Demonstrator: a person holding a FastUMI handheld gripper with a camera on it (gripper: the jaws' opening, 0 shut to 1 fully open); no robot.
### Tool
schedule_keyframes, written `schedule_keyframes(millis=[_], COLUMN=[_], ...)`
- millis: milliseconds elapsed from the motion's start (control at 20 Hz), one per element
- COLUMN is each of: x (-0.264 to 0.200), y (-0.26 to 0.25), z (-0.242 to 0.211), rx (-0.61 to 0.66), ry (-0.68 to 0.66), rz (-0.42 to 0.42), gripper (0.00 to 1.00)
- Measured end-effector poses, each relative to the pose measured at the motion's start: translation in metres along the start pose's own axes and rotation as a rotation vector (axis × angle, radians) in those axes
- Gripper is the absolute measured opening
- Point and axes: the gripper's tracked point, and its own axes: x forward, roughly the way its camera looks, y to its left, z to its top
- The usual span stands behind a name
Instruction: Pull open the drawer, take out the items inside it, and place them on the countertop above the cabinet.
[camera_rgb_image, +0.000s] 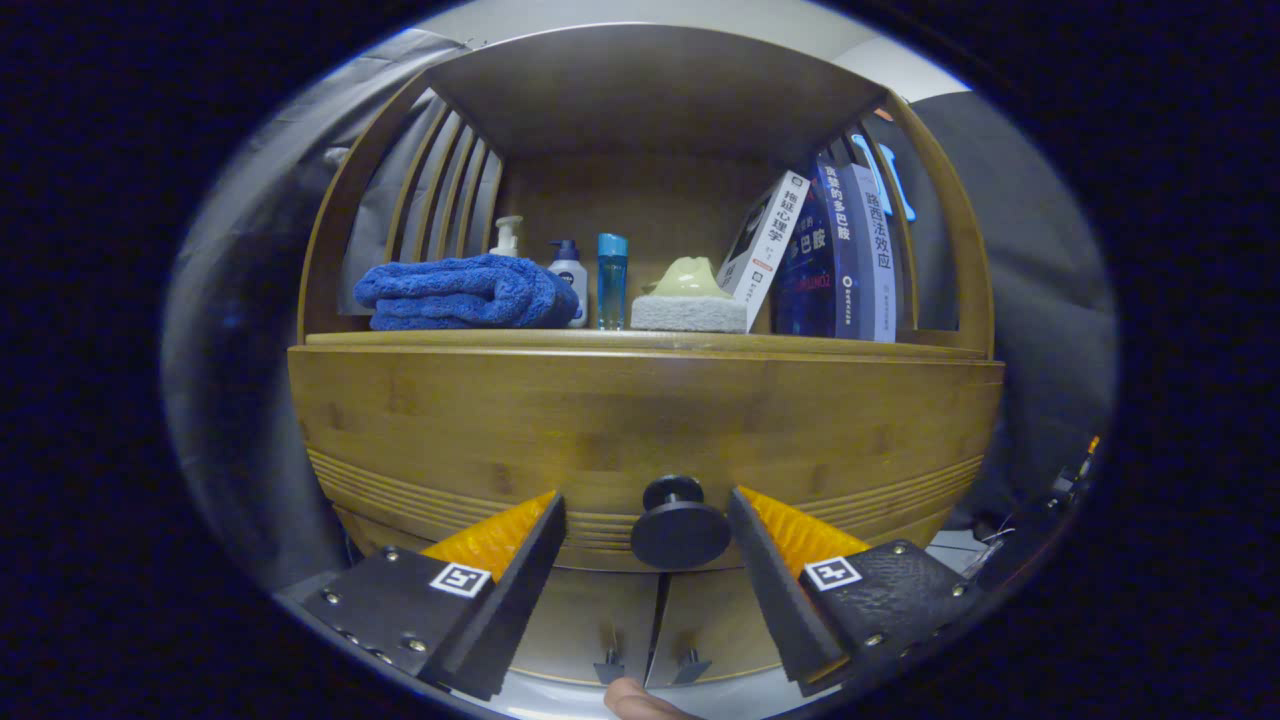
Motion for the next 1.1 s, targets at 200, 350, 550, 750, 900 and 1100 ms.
schedule_keyframes(millis=[200, 350, 550, 750, 900, 1100], x=[0.0, 0.001, 0.0, -0.007, -0.025, -0.07], y=[0.0, 0.002, 0.0, -0.003, -0.013, -0.016], z=[-0.001, -0.001, -0.002, -0.025, -0.026, -0.025], rx=[0.007, 0.005, -0.002, -0.002, -0.043, -0.039], ry=[-0.003, -0.007, 0.007, 0.082, 0.077, 0.087], rz=[0.003, 0.002, 0.005, 0.02, 0.001, -0.013], gripper=[0.99, 0.99, 0.99, 0.99, 0.98, 0.99])
